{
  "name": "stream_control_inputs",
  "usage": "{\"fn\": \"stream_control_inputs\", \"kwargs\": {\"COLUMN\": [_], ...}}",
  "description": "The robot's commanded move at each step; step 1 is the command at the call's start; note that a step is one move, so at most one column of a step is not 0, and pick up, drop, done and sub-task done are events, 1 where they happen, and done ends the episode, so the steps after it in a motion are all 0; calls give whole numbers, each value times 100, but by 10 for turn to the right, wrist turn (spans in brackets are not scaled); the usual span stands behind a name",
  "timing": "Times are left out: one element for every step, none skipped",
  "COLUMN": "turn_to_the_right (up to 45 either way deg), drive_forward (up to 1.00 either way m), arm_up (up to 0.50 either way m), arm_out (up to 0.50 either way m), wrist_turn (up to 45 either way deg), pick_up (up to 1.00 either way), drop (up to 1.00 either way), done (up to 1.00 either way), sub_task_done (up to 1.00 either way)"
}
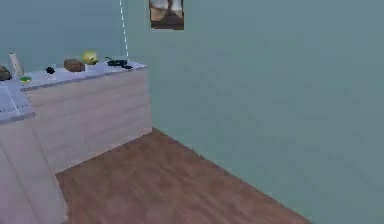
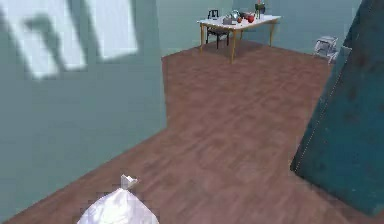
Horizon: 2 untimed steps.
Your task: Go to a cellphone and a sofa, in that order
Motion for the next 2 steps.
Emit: {"fn": "stream_control_inputs", "kwargs": {"turn_to_the_right": [420,0], "drive_forward": [0,20], "arm_up": [0,0], "arm_out": [0,0], "wrist_turn": [0,0], "pick_up": [0,0], "drop": [0,0], "done": [0,0], "sub_task_done": [0,0]}}
